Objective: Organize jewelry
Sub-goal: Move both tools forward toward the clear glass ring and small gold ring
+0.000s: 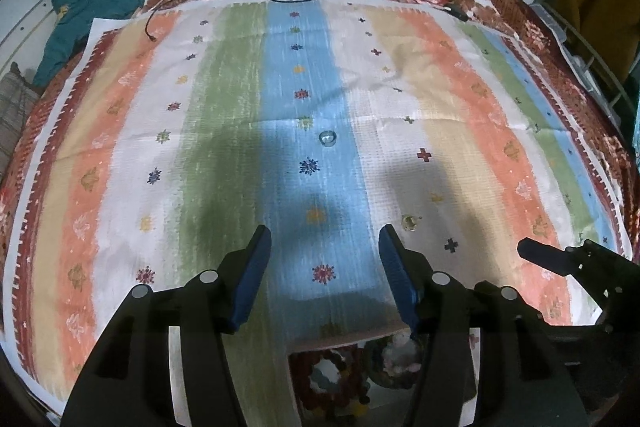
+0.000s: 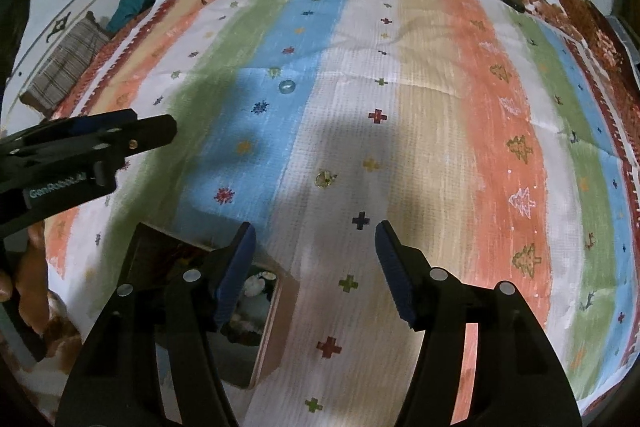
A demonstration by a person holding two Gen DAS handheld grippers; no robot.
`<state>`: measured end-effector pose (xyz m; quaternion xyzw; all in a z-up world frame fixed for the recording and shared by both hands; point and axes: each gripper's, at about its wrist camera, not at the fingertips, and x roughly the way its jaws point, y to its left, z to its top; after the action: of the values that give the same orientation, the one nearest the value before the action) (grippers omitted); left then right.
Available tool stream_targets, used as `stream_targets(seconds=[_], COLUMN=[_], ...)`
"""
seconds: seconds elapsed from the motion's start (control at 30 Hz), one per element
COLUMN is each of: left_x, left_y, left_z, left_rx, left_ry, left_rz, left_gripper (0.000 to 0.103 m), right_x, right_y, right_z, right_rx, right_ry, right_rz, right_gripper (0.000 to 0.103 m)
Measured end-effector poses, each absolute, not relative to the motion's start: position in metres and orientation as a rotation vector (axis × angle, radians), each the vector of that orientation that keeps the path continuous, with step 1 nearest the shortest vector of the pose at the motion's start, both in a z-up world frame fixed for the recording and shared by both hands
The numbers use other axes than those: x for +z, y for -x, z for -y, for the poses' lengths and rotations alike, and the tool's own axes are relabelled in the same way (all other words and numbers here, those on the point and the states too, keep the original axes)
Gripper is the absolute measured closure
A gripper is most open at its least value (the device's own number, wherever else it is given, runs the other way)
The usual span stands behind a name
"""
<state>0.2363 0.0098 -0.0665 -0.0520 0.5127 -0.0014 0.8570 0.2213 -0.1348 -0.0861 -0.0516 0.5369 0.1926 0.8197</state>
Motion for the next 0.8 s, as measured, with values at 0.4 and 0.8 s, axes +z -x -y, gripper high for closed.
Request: stream_targets(seconds=[0.4,0.8], left_x=[-0.084,-0.103], left_y=[-0.268,-0.299], left_z=[-0.029,-0.028], left_rx=[0.033,-0.004], left_ry=[0.191,0.187], left_rz=[-1.095,-1.128], left_gripper=[0.047,0.047], right_x=[-0.106,-0.120], right_y=[-0.242,-0.257], right_z=[0.129,0.123], right_rx=[0.403,0.412], right_ry=[0.096,0.103], right_rz=[-1.190,-1.216], right_gripper=[0.041,0.041])
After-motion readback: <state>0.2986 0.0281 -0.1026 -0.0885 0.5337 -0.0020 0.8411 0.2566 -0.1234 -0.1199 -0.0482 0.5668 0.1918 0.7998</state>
